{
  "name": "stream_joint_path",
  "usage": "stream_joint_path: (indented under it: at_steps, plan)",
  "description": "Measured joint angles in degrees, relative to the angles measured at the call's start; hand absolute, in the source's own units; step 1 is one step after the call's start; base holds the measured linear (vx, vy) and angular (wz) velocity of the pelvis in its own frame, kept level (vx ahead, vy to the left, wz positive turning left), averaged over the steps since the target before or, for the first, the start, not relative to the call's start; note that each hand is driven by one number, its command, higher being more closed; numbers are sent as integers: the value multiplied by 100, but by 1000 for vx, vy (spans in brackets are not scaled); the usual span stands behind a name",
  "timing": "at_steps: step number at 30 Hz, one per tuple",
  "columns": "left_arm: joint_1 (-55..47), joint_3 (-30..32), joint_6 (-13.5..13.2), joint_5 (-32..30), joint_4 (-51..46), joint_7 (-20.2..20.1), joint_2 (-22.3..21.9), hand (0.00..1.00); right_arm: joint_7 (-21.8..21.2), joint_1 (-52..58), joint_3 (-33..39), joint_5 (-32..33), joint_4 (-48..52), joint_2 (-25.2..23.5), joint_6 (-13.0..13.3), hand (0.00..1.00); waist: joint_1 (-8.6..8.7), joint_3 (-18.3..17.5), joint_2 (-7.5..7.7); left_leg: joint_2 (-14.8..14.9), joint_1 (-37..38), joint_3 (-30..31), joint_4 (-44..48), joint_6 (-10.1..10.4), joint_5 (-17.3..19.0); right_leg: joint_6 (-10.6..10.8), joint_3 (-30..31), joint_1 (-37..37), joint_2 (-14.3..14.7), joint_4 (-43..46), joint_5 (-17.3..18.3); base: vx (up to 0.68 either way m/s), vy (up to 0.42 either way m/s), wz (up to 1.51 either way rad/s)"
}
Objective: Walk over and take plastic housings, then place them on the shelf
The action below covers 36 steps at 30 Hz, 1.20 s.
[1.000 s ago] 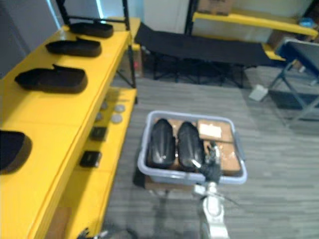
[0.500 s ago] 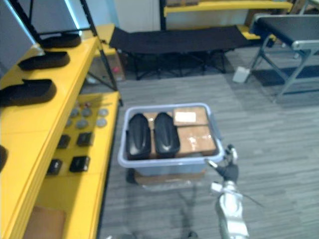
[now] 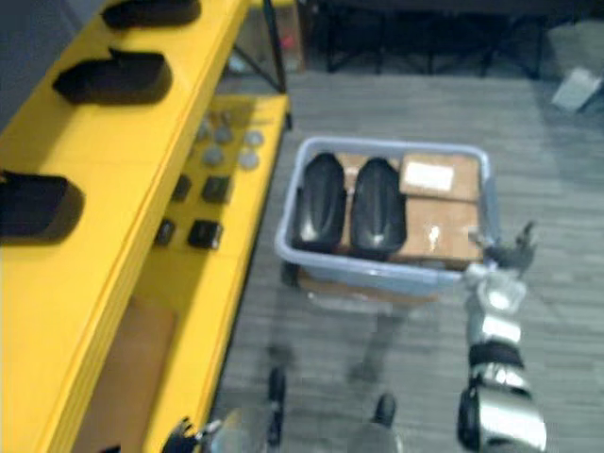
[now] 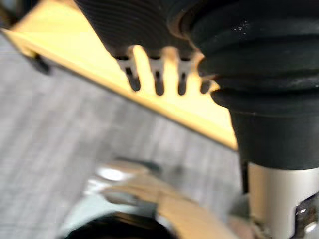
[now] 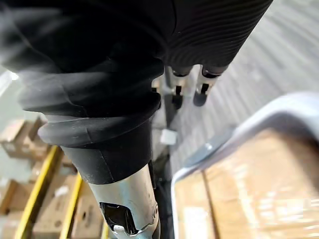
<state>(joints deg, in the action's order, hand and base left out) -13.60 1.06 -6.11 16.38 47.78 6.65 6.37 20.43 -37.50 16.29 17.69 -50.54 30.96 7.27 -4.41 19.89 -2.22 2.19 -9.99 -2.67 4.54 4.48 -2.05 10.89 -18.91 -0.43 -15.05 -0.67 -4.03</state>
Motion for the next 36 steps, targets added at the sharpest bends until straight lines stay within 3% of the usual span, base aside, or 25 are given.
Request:
stream_joint_path:
  at_steps: [3, 8, 13, 16, 18, 21, 27, 29, 32, 33, 36]
  plan:
    - [15, -44, 1, 179, -4, -92, -8, 0, -103, -603, -269, 88, -202, 504, -118, 0, -119, 261, -106, -13, -77, 66, 11, -10, -21, 7, -61, -65, -9, 57, -16, -18, 26, 13]
    - [4, -227, -14, 341, -171, -123, -5, 0, -354, -1306, -671, 163, -509, 944, -402, 0, -136, 528, -255, -83, -146, 105, 40, -35, -36, 7, -154, -183, -105, 254, -15, -19, 39, 5]
    - [85, -490, -141, 411, -214, -144, -5, 0, -567, -1978, -1148, -58, -1013, 1369, -724, 0, -141, 785, -521, -178, -547, 219, 403, -130, 32, 3, -264, -423, -215, 457, -9, -68, 56, 11]
    - [85, -641, -140, 592, -210, -145, 0, 0, -691, -2193, -1323, -65, -1221, 1411, -872, 0, -215, 794, -585, -173, -725, 241, 539, -135, 41, -39, -303, -569, -219, 560, 28, -71, 22, 6]
    - [170, -815, -131, 631, -206, -155, -4, 0, -801, -2385, -1504, -177, -1382, 1621, -1012, 0, -316, 865, -738, -189, -805, 288, 668, -151, 61, -62, -335, -625, -253, 720, 117, -81, 22, 10]
    - [186, -926, -130, 706, -202, -192, -2, 0, -946, -2631, -1705, -290, -1419, 1685, -1148, 0, -367, 900, -844, -193, -1010, 357, 813, -156, 62, -106, -357, -864, -292, 1001, 213, -84, 24, 8]
    - [195, -1236, -96, 849, -153, -269, 1, 0, -1185, -2646, -1934, -585, -1651, 1726, -1399, 0, -515, 910, -917, -267, -1153, 417, 889, -163, 47, -115, -384, -1065, -402, 1311, 377, -43, 15, 7]
    - [197, -1267, -98, 857, -158, -282, 4, 0, -1178, -2649, -1934, -756, -1720, 1734, -1546, 0, -536, 906, -924, -280, -1247, 477, 922, -163, 46, -116, -438, -1121, -406, 1328, 379, -17, 11, 12]
    - [198, -1388, -93, 910, -157, -300, -2, 0, -1303, -2648, -1930, -985, -1920, 1741, -2197, 0, -621, 901, -931, -288, -1291, 520, 966, -162, 48, -105, -468, -1147, -425, 1381, 414, -4, 1, 10]
    - [198, -1466, -98, 978, -158, -298, 11, 0, -1346, -2649, -1923, -1153, -1918, 1748, -2470, 100, -646, 897, -938, -291, -1323, 535, 997, -168, 56, -105, -484, -1158, -429, 1407, 432, 10, 5, 7]
    - [202, -1547, -102, 1009, -166, -292, 11, 0, -1559, -2690, -1916, -1471, -1971, 1893, -2781, 100, -738, 859, -995, -343, -1325, 571, 1007, -169, 57, -98, -542, -1148, -475, 1472, 483, -5, 13, 11]
